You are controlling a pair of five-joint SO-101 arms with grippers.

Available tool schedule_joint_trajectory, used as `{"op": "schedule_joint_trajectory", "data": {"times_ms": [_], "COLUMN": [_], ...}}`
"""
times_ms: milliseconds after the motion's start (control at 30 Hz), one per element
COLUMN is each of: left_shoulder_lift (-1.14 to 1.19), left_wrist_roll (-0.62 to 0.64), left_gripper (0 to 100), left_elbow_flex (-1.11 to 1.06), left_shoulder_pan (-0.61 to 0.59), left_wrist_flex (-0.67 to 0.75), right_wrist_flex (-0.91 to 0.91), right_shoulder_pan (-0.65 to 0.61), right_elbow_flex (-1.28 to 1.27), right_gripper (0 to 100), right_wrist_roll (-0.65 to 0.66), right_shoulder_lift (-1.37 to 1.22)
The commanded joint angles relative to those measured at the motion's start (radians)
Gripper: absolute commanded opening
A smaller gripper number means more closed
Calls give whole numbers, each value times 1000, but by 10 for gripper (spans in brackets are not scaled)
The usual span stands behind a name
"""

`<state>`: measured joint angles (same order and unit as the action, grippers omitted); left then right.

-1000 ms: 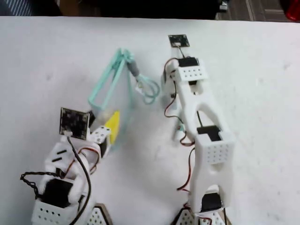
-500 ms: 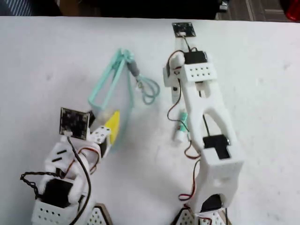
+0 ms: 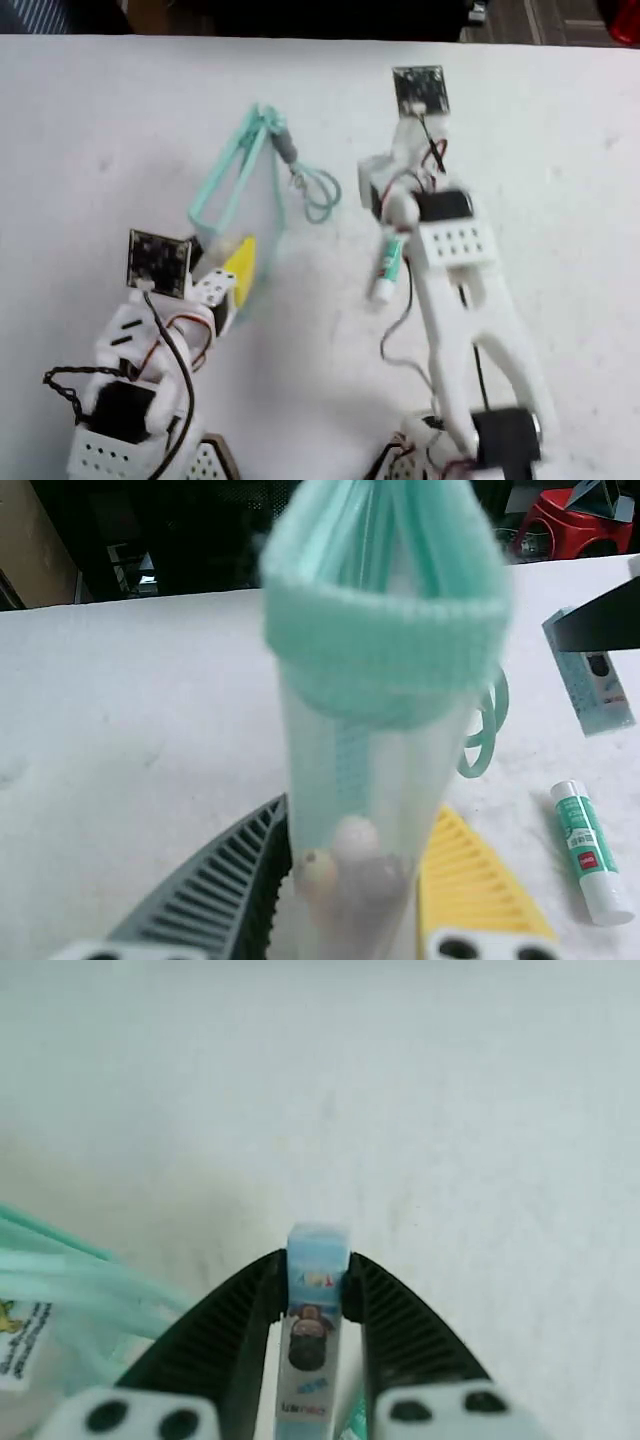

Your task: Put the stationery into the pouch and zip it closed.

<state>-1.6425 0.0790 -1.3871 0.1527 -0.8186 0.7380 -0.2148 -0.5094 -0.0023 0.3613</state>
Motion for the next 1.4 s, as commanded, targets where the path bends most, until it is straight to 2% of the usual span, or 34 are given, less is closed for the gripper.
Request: {"op": "schedule_joint_trajectory", "data": {"times_ms": [0, 367, 533, 833, 967, 1233, 1367], "left_shoulder_lift": [-1, -1, -1, -1, -1, -1, -1], "left_wrist_roll": [8, 9, 8, 6, 6, 6, 6], "left_gripper": [203, 207, 206, 207, 207, 240, 245], "left_elbow_flex": [38, 38, 38, 38, 38, 38, 38], "left_shoulder_pan": [-1, -1, -1, -1, -1, -1, -2], "left_wrist_flex": [5, 5, 5, 5, 5, -3, -3], "right_wrist_flex": [-67, -74, -85, -94, -160, -314, -328], "right_shoulder_pan": [-31, -77, -114, -394, -473, -456, -461], "right_elbow_flex": [-63, -74, 25, 198, 207, 203, 209], "right_gripper": [15, 15, 15, 15, 15, 15, 15], "right_wrist_roll": [15, 15, 15, 15, 15, 6, 6], "right_shoulder_lift": [139, 189, 242, 453, 466, 295, 232]}}
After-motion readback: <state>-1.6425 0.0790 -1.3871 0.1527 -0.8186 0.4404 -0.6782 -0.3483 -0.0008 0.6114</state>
